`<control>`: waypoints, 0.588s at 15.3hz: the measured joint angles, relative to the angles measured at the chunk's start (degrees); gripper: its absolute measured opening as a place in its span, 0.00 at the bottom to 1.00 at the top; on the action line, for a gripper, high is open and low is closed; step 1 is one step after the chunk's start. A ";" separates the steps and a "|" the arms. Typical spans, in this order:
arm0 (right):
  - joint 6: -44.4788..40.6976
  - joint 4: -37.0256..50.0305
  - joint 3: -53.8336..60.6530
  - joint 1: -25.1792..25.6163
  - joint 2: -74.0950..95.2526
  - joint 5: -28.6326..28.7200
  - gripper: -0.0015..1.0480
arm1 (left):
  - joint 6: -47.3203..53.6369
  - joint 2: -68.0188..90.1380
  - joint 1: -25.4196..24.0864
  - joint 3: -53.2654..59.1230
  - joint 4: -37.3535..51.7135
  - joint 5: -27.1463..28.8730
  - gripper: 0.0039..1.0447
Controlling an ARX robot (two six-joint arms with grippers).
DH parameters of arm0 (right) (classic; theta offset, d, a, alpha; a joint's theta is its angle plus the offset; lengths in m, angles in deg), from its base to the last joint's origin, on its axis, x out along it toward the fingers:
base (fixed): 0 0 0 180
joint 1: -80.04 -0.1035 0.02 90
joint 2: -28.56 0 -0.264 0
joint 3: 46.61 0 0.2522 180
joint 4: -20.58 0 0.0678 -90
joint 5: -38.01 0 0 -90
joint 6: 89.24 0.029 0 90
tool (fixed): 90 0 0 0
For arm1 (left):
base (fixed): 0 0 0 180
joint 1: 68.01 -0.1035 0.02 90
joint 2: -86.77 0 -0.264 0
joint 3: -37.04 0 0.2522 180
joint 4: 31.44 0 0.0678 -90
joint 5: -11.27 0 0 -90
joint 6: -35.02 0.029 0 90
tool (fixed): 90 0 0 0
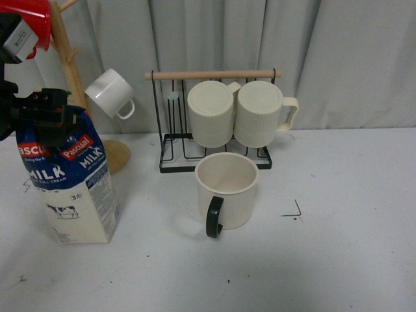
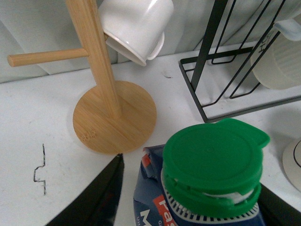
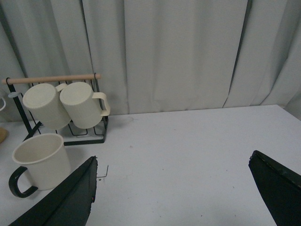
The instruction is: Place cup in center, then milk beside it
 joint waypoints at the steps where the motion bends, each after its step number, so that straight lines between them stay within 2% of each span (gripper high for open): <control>1: 0.00 0.00 0.00 0.00 0.00 0.00 0.94 | -1.03 0.07 0.42 0.00 0.48 0.52 0.51; 3: 0.00 0.00 0.00 0.00 0.00 0.00 0.94 | -3.89 -0.57 1.55 0.46 0.66 2.05 0.27; 4: 0.00 0.00 0.00 0.00 0.00 0.00 0.94 | -4.68 -1.64 2.49 0.90 0.00 3.43 0.20; 6: 0.00 0.00 0.00 0.00 0.00 0.00 0.94 | -4.81 -4.96 5.11 1.31 -2.62 6.05 0.12; 9: 0.00 -0.02 0.00 0.00 0.00 0.00 0.94 | -5.75 -8.02 10.82 -0.33 -1.01 9.27 0.08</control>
